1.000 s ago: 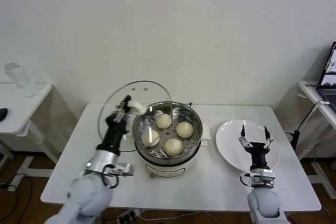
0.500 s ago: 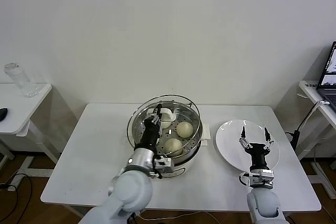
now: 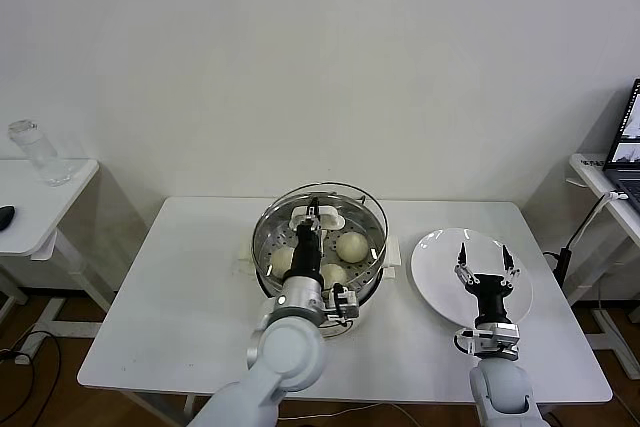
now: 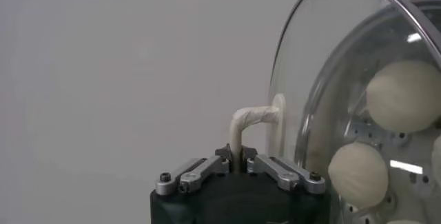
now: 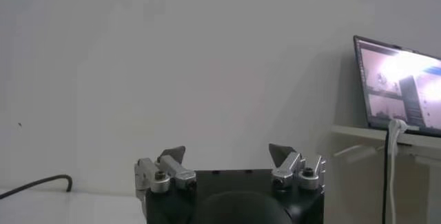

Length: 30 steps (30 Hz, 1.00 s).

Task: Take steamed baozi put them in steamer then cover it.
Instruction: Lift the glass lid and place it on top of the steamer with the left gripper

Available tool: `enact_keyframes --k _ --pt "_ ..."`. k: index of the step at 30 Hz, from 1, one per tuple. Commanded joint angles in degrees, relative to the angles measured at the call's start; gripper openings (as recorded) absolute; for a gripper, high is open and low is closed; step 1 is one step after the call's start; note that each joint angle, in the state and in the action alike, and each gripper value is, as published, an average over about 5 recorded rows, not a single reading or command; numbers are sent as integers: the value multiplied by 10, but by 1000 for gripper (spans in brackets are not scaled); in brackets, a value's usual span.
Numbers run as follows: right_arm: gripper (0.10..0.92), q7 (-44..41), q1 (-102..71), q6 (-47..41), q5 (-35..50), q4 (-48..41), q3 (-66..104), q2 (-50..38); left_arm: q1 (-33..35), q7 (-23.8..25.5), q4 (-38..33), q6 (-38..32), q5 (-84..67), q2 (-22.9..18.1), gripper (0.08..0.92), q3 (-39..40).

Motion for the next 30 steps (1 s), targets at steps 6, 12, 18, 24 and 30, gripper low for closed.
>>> enact_keyframes --k 6,12,18,24,30 --pt "823 -3 0 3 -3 -5 5 -2 -4 9 37 11 68 -33 195 9" --pt "823 -4 1 3 -4 -7 6 -1 -1 2 44 5 70 -34 195 12" --pt "823 -5 1 5 -5 -10 6 0 2 5 53 -5 89 -31 195 15" --pt "823 -6 1 7 -7 -11 5 0 2 4 65 -13 101 -32 195 13" --pt "823 -6 0 9 -8 -11 6 1 0 3 69 -17 105 -33 195 10"
